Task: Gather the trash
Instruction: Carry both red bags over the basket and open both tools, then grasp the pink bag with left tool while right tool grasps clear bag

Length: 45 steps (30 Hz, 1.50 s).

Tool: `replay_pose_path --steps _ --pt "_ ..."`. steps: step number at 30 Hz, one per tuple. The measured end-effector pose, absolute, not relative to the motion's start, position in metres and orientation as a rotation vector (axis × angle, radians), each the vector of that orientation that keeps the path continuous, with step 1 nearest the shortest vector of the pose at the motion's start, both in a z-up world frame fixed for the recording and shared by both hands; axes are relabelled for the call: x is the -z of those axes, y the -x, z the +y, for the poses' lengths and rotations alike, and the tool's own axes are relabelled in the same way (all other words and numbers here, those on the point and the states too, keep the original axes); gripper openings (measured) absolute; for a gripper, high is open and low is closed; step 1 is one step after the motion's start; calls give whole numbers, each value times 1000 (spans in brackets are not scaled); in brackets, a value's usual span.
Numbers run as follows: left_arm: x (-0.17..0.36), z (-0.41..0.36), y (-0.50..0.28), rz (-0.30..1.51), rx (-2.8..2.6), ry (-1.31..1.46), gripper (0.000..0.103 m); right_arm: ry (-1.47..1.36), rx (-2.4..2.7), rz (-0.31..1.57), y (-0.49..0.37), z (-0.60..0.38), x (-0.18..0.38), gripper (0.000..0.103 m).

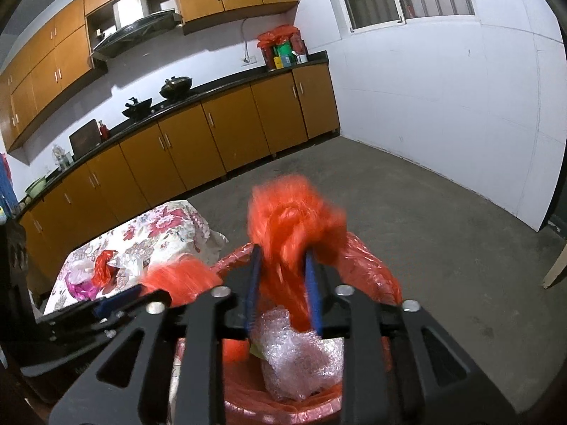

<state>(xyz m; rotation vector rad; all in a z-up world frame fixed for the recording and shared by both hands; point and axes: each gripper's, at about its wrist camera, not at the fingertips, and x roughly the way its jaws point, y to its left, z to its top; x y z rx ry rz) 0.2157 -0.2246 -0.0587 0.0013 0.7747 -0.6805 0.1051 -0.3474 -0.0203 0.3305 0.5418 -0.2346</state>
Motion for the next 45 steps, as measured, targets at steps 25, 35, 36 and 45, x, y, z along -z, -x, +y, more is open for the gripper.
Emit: replay_pose_path --steps 25,35,36,45 --pt "80 -118 -228 742 318 -29 81 -244 182 595 -119 -313 26 54" --pt "91 16 -253 731 51 53 81 -213 -2 639 -172 -250 25 54" --pt "93 32 -257 729 18 68 81 -207 -25 647 -181 -240 26 54" --pt "111 100 -300 764 -58 173 74 -138 -142 756 -269 -162 62 54"
